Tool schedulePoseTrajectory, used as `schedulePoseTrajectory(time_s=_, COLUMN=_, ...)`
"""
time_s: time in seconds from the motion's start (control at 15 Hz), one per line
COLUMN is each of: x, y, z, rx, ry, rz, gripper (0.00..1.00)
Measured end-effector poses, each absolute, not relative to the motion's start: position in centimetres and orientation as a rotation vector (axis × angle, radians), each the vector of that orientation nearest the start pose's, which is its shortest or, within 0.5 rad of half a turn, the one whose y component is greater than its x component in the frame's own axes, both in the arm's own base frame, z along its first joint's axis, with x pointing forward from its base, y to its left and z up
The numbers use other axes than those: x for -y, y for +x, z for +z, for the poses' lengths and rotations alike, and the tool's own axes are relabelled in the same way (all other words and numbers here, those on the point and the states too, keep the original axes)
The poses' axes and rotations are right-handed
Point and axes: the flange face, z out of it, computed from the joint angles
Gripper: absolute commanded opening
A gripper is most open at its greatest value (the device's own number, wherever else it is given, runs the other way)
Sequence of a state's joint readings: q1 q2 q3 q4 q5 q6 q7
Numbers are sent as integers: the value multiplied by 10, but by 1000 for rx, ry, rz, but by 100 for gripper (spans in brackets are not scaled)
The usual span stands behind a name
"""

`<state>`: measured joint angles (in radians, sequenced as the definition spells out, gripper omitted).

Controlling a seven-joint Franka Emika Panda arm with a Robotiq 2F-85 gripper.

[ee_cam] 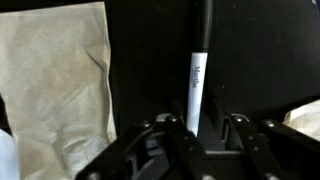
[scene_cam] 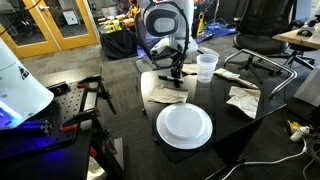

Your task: Put the marker inside the plastic cup.

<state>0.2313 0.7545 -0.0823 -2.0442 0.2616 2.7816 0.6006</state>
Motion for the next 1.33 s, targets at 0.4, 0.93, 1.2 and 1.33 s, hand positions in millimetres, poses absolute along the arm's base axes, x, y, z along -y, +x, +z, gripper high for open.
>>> schedulePoseTrajectory(time_s=0.4, x=-69, y=567, z=67, rx=-1035, ry=-2936, rz=26, gripper=3)
schedulePoseTrajectory(time_s=0.93, x=-70, y=552, z=108, rx=-1002, ry=-2951, rz=30, gripper=3)
schedulePoseTrajectory(time_s=1.2, x=-64, y=538, z=153, rx=-926, ry=-3002, rz=58, gripper=3)
schedulePoseTrajectory(time_s=1.33, x=-61, y=533, z=177, rx=-870, ry=-3039, rz=66, gripper=3)
